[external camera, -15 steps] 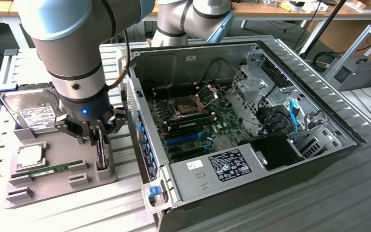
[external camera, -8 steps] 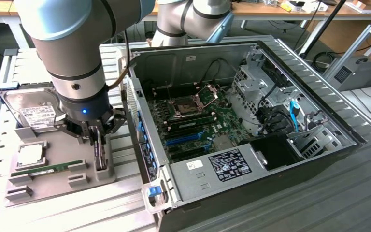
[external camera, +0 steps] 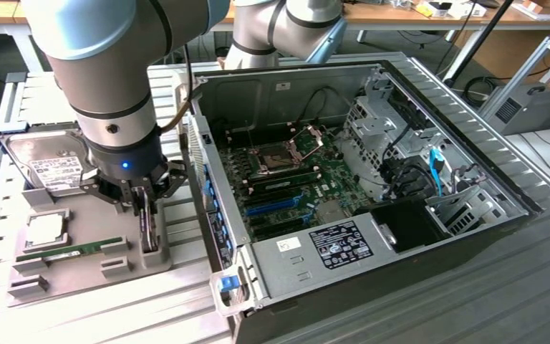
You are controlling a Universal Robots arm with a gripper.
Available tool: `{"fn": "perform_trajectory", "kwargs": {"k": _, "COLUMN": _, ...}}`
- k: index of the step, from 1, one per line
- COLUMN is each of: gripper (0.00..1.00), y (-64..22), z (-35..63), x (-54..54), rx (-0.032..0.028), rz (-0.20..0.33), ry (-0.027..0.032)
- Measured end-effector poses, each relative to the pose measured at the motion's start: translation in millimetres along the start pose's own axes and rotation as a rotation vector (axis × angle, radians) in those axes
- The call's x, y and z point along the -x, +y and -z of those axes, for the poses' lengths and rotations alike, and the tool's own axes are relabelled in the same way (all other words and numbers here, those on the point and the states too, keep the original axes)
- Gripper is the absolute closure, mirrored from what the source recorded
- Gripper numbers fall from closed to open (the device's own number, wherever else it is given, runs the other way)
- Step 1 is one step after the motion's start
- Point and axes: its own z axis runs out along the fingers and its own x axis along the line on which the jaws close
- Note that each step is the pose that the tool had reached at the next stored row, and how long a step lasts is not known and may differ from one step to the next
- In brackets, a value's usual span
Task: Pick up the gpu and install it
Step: 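Pick up the gpu and move the gpu toward the slot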
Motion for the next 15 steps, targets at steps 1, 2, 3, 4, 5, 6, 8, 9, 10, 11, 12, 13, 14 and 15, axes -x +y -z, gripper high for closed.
{"fn": "perform_trajectory", "kwargs": {"k": 1, "gripper": 0.73, "y": 0.0, "z": 0.0, "x": 0.0, "rx": 0.0003, "rz": 0.01, "ry": 0.0004}}
{"fn": "perform_trajectory", "kwargs": {"k": 2, "gripper": 0.73, "y": 0.0, "z": 0.0, "x": 0.0, "rx": 0.0005, "rz": 0.023, "ry": 0.0011}}
{"fn": "perform_trajectory", "kwargs": {"k": 3, "gripper": 0.73, "y": 0.0, "z": 0.0, "x": 0.0, "rx": 0.0008, "rz": 0.041, "ry": 0.0019}}
{"fn": "perform_trajectory", "kwargs": {"k": 4, "gripper": 0.73, "y": 0.0, "z": -0.1, "x": 0.0, "rx": 0.0011, "rz": 0.049, "ry": 0.0022}}
{"fn": "perform_trajectory", "kwargs": {"k": 5, "gripper": 0.73, "y": 0.0, "z": -0.1, "x": 0.0, "rx": 0.0012, "rz": 0.05, "ry": 0.0023}}
{"fn": "perform_trajectory", "kwargs": {"k": 6, "gripper": 0.73, "y": 0.0, "z": -0.1, "x": 0.0, "rx": 0.0012, "rz": 0.05, "ry": 0.0022}}
{"fn": "perform_trajectory", "kwargs": {"k": 8, "gripper": 0.73, "y": 0.1, "z": 0.7, "x": 0.1, "rx": 0.0015, "rz": 0.05, "ry": 0.0019}}
{"fn": "perform_trajectory", "kwargs": {"k": 9, "gripper": 0.73, "y": 0.2, "z": 4.2, "x": 0.1, "rx": 0.0012, "rz": 0.05, "ry": 0.0022}}
{"fn": "perform_trajectory", "kwargs": {"k": 10, "gripper": 0.73, "y": 0.3, "z": 6.5, "x": 0.2, "rx": 0.0011, "rz": 0.05, "ry": 0.0022}}
{"fn": "perform_trajectory", "kwargs": {"k": 11, "gripper": 0.73, "y": 0.4, "z": 9.5, "x": 0.3, "rx": 0.0012, "rz": 0.05, "ry": 0.0021}}
{"fn": "perform_trajectory", "kwargs": {"k": 12, "gripper": 0.73, "y": 0.6, "z": 12.5, "x": 0.3, "rx": 0.0013, "rz": 0.05, "ry": 0.0021}}
{"fn": "perform_trajectory", "kwargs": {"k": 13, "gripper": 0.73, "y": 0.8, "z": 17.1, "x": 0.4, "rx": 0.0011, "rz": 0.05, "ry": 0.0023}}
{"fn": "perform_trajectory", "kwargs": {"k": 14, "gripper": 0.73, "y": 0.9, "z": 20.9, "x": 0.5, "rx": 0.0011, "rz": 0.05, "ry": 0.0023}}
{"fn": "perform_trajectory", "kwargs": {"k": 15, "gripper": 0.73, "y": 1.1, "z": 23.8, "x": 0.6, "rx": 0.0013, "rz": 0.05, "ry": 0.0021}}
